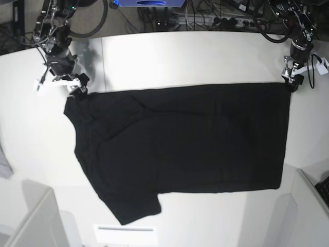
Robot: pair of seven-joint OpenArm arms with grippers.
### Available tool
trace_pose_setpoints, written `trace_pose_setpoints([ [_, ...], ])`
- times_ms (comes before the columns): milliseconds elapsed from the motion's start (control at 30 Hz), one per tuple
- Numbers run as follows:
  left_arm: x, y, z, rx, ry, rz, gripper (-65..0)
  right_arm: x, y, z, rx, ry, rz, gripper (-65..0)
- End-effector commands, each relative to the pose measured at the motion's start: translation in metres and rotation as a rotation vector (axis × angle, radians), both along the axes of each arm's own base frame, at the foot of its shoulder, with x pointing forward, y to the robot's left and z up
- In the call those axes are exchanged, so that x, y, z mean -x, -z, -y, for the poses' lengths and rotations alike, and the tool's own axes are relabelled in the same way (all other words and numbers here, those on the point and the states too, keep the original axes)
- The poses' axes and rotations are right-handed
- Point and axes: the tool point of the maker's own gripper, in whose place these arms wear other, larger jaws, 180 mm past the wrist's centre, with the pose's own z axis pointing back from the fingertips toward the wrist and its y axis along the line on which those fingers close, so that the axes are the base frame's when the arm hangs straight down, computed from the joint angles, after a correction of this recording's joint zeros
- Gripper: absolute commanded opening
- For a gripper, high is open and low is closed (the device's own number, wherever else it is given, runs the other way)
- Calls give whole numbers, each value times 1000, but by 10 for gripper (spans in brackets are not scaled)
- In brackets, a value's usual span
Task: Fold the T-shirt properly
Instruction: 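Hold the shoulder edge with both grippers and drag it taut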
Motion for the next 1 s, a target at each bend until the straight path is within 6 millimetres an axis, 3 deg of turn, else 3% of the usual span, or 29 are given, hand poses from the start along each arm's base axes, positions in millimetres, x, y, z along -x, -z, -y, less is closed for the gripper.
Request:
trace_pose_setpoints([
  [0, -7, -9, -6, -21, 5, 26, -140, -2, -2, 5, 7, 9, 13, -311],
  [200, -20, -12, -5, -11, 2, 54, -140, -12, 26, 7, -28, 31, -40, -309],
  [433, -17, -4, -6, -18, 1, 19, -142, -24, 42, 8, -54, 43, -67, -311],
  [700, -22, 4, -6, -17, 2, -3, -142, -32, 48, 19, -32, 64, -64, -314],
  [967, -22, 4, -6, -15, 2, -2, -161, -26, 61, 29, -16, 71, -99, -317],
])
